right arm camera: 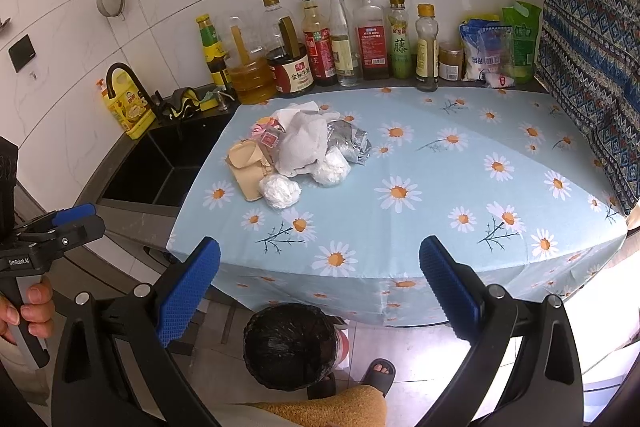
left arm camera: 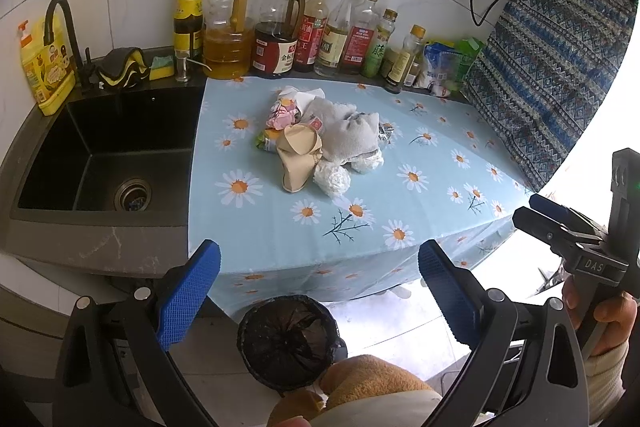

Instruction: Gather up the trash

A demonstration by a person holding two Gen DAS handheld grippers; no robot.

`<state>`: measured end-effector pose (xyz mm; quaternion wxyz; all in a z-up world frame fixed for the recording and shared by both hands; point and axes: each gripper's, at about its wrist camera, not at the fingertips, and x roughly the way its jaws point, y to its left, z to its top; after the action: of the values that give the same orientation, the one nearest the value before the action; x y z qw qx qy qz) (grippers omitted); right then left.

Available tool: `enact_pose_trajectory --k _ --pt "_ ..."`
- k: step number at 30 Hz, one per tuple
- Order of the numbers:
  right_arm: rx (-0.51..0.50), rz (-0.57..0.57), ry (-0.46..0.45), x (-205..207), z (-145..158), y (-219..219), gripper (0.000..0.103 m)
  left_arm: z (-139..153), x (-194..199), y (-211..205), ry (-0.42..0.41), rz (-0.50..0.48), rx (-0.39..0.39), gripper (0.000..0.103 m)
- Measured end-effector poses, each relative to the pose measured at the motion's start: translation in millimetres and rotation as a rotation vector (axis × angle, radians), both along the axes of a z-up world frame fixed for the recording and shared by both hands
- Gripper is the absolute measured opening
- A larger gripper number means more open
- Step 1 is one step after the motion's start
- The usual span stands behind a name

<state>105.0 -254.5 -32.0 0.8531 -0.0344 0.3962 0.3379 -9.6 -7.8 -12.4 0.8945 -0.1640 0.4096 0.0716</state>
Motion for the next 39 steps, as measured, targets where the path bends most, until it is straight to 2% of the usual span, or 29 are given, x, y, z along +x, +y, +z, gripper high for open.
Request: enact_pose_trajectory --k 20,32,39 --pt "0.0 0.004 -0.015 -4 7 15 0.099 7 -2 12 -0.003 -0.023 0.0 0.096" --pt "0.002 0.003 -0.003 2 4 21 0.099 -9 13 28 0.024 -0.009 -0.036 0.096" --pt "-0.016 0.037 0.033 25 -8 33 0.099 -23 33 33 0.035 -0.011 -0.033 0.096"
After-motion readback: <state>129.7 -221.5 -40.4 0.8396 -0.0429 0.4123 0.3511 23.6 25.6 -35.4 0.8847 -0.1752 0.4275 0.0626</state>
